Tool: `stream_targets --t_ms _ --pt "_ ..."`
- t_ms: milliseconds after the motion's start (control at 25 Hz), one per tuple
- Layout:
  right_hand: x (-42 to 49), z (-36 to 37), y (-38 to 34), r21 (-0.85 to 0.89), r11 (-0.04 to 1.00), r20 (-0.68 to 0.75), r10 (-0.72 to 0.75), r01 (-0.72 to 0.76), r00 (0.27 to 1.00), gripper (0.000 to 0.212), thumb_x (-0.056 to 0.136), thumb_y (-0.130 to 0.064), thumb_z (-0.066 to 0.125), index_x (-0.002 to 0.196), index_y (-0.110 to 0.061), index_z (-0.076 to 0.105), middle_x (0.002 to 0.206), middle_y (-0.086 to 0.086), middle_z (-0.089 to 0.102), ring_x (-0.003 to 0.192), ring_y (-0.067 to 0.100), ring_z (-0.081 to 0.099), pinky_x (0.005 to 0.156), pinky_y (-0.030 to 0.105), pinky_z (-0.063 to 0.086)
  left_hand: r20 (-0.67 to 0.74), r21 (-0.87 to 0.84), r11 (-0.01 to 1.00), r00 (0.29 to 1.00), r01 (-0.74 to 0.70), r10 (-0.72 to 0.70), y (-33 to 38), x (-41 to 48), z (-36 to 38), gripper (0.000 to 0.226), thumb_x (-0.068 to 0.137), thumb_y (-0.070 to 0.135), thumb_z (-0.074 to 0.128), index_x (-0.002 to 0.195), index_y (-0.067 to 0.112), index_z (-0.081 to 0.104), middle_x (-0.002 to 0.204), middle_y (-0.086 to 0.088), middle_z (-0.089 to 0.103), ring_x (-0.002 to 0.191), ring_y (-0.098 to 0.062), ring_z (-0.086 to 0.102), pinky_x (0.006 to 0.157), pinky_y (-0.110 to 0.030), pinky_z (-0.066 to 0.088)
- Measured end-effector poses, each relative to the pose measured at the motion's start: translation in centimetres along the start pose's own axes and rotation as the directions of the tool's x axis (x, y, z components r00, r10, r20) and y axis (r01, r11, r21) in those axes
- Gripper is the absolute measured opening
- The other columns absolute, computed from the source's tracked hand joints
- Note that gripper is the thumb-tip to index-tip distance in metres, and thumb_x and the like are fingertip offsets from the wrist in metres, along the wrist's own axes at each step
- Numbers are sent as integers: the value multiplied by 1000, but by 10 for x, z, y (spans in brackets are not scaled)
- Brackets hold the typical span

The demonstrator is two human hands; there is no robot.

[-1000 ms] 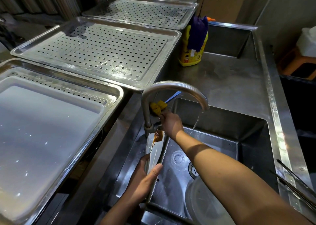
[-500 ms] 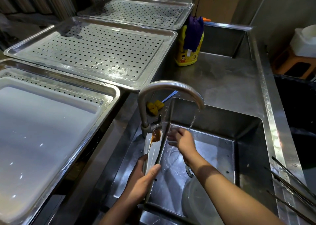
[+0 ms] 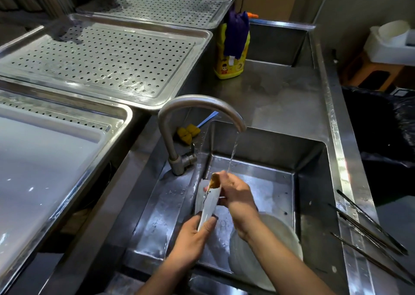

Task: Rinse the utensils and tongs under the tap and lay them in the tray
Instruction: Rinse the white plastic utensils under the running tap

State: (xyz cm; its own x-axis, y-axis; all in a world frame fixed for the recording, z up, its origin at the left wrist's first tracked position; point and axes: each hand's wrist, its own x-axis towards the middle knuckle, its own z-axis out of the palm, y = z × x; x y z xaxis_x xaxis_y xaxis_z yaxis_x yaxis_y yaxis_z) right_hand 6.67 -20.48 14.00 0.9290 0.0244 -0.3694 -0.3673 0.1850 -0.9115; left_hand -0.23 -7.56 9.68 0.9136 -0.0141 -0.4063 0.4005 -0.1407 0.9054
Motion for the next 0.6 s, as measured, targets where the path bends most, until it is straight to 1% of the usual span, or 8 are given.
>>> stream_targets --t_ms 80,160,200,280,360,400,520,600 --pt "-10 6 8 2 1000 7 1 -2 1000 8 95 -9 61 98 -13 68 93 12 78 81 21 73 66 28 58 -15 -9 1000 1000 -4 4 1 -3 6 32 87 41 59 84 11 72 63 15 69 58 4 56 56 -13 46" --pt "-20 4 20 45 997 106 56 -61 993 30 88 7 64 112 -11 65 101 8 78 93 21 74 72 29 59 -33 -24 1000 999 19 -20 0 -3 9 28 94 34 56 79 14 70 57 15 66 51 5 52 49 -10 41" --pt "-21 0 22 60 996 131 63 -71 989 30 88 8 64 114 -8 64 102 9 78 94 21 74 73 31 59 -35 -13 1000 999 22 -23 0 -2 9 28 94 35 56 80 16 70 60 13 67 53 3 54 51 -11 41" --pt "-13 -7 15 68 992 73 101 -106 992 11 94 -8 64 103 -2 64 94 14 78 82 22 75 70 36 56 -13 42 999 1000 10 -9 0 2 13 30 91 42 54 88 18 72 73 15 73 64 3 60 60 -13 46" --pt "1 -14 6 78 987 -4 140 -139 990 24 100 -22 58 93 -1 64 88 20 76 74 23 73 65 35 57 10 96 995 1000 2 -3 -1 7 18 32 93 44 51 93 21 72 81 20 75 68 9 61 66 -13 48" --pt "3 -18 4 90 986 17 143 -144 990 24 100 -22 57 93 0 64 92 23 75 70 22 71 61 33 56 16 102 995 1000 9 -11 -1 9 21 32 96 43 49 93 21 72 81 19 74 66 9 61 64 -15 48" --pt "-3 -25 9 151 969 173 169 -196 970 15 96 -3 59 109 3 62 109 20 74 62 19 65 49 27 46 10 41 998 999 53 -54 1 15 23 37 94 49 47 86 23 72 74 20 73 61 7 61 55 -12 46" --pt "3 -28 6 167 958 173 203 -232 964 18 100 -14 56 106 2 62 104 23 74 63 24 65 48 29 46 5 38 998 999 47 -48 -1 17 24 43 85 57 48 81 22 73 71 14 72 57 6 59 57 -11 46"
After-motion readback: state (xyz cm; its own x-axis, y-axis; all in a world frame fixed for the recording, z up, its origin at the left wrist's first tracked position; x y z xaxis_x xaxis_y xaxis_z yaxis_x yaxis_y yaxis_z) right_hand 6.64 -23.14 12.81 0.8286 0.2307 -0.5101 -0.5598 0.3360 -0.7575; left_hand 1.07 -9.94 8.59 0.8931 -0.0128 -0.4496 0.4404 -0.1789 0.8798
